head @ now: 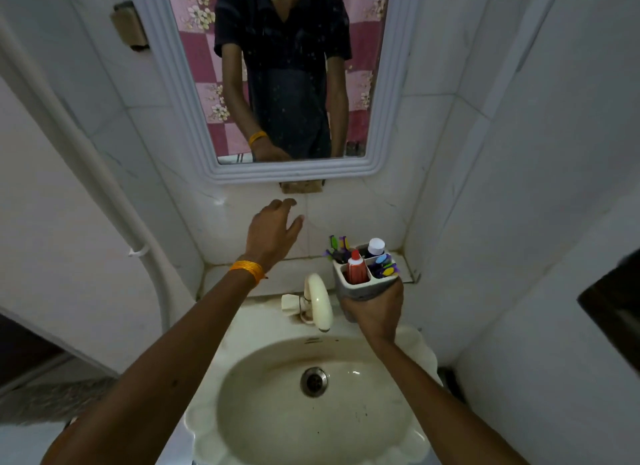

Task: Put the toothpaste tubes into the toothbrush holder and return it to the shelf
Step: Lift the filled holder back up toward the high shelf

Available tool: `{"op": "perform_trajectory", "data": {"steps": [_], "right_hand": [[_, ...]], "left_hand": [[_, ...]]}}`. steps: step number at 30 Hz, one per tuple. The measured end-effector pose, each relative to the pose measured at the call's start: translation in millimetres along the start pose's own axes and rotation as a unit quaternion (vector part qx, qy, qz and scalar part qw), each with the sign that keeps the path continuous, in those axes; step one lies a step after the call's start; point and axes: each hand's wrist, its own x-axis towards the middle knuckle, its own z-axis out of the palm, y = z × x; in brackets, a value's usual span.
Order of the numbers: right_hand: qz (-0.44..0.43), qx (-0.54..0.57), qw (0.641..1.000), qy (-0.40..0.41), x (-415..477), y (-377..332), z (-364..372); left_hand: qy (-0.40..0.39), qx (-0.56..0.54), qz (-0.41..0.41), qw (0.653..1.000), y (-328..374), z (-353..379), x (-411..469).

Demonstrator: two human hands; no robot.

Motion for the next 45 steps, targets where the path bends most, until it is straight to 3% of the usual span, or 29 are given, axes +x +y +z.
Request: {"op": "perform_trajectory", "data": {"steps": [8,18,29,42,45], "right_hand": [[-0.072,0.048,0.994,0.066,71,-97,-28],[-0.218,0.176,0.954,0.104,102,-321,-127],[-0.364,0.198,0.897,0.155,112,-489,-194],[-0.383,0.237,0.867,0.214,101,-626,-239],[-0.379,0.216,0.869,0.232,108,-664,-248]], "left_hand": [[0.116,0.021,0.085,0.989,28,-75,60],[0.291,0.035,0.191,0.937,100,-230,148],[0.365,0.103,0.209,0.901,171,-359,179],[0.436,0.16,0.243,0.852,220,-440,219],[0.431,0.161,0.214,0.862,230,-460,236]]}}
